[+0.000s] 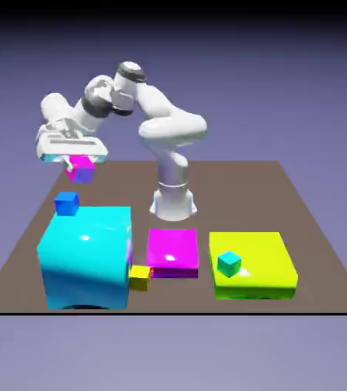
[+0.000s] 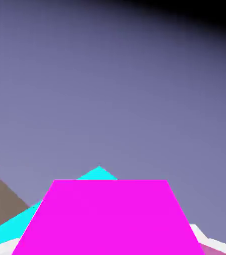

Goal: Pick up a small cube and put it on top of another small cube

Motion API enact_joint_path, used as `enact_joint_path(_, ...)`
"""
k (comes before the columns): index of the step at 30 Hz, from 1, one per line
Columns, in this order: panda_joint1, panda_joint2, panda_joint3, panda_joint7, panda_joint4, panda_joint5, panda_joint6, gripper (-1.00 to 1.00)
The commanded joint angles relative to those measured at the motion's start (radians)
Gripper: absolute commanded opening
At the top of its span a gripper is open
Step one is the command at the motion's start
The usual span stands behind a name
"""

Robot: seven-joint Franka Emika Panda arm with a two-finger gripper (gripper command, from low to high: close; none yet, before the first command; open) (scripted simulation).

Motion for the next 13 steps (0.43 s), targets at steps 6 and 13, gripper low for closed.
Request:
enact_joint_path(6,0.011,-0.108,-0.125,-0.011,-0.001,-0.02,0.086,-1.0)
enact_joint_path(13,0.09,-0.095,-0.169,-0.022,-0.003,-0.04,0.172,1.0)
